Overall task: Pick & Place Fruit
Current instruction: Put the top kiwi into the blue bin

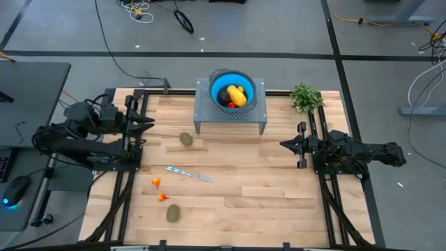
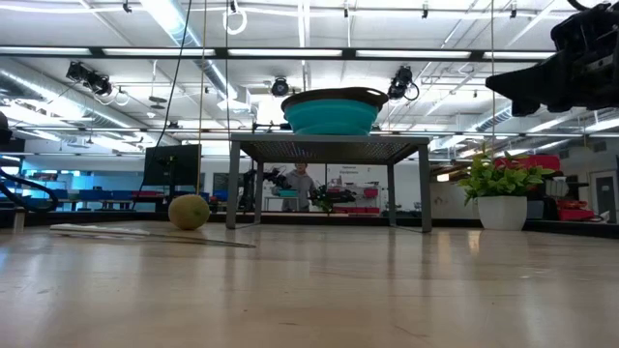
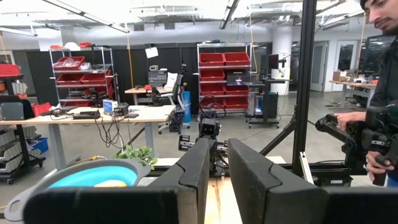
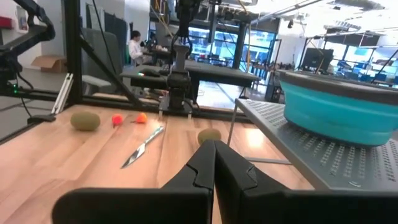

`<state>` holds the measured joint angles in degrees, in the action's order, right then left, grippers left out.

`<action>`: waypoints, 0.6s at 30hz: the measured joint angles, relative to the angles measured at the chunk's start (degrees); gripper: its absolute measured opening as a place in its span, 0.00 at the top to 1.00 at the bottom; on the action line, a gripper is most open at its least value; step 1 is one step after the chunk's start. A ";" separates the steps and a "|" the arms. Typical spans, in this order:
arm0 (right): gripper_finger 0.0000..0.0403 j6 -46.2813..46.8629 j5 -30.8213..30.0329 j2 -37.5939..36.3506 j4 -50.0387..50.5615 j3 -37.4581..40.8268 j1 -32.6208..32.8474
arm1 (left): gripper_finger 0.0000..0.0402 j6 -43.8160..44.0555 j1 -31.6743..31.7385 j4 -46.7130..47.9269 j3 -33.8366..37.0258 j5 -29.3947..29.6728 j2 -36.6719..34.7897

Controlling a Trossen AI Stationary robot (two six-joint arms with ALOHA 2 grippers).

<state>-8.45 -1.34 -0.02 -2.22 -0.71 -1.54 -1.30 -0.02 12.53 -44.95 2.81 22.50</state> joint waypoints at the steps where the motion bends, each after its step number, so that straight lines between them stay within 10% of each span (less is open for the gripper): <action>1: 0.98 0.00 0.00 -0.01 0.38 0.00 0.00 | 0.83 0.00 0.01 -0.02 0.01 0.00 0.00; 18: 0.98 0.24 1.42 0.01 2.03 0.00 0.00 | 0.83 0.00 -0.02 -0.02 0.01 0.00 0.00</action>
<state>-8.21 0.08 -0.01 -0.19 -0.71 -1.54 -1.30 -0.03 12.51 -44.95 2.81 22.50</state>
